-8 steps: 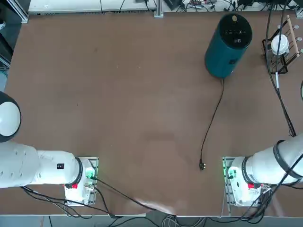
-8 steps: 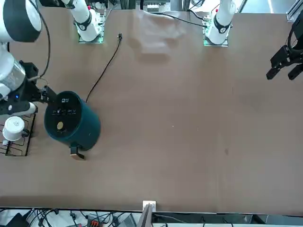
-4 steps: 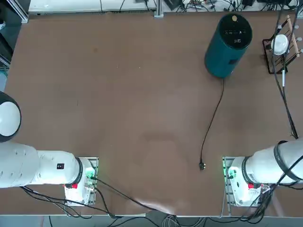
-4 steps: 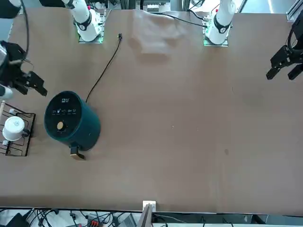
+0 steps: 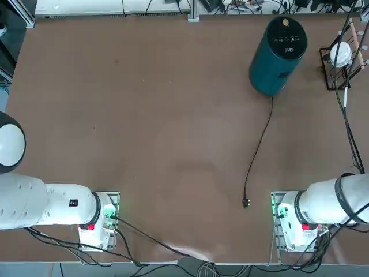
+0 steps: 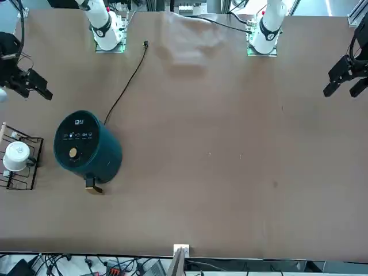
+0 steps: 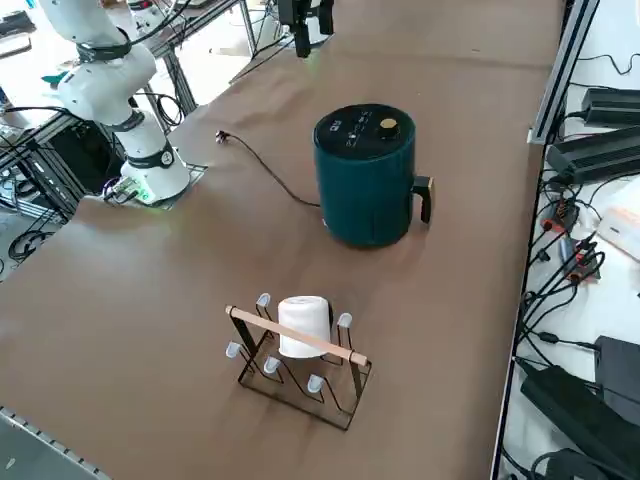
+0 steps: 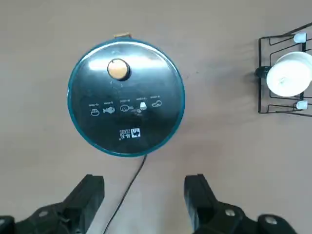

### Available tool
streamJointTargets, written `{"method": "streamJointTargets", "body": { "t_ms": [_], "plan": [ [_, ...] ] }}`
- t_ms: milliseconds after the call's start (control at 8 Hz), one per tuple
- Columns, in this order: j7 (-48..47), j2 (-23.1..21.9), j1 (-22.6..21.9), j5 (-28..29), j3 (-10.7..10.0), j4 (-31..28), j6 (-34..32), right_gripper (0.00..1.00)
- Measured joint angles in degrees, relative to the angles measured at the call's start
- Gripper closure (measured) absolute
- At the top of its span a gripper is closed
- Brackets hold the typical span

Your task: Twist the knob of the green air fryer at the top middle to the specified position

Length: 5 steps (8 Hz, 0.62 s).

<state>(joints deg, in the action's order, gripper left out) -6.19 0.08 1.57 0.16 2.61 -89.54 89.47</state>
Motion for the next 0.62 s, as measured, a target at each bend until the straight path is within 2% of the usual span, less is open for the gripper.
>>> {"method": "streamJointTargets", "body": {
  "t_ms": [625],
  "plan": [
    [0.0, -0.2, 0.8, 0.0, 0.0, 1.0, -1.1, 0.00]
  ]
}}
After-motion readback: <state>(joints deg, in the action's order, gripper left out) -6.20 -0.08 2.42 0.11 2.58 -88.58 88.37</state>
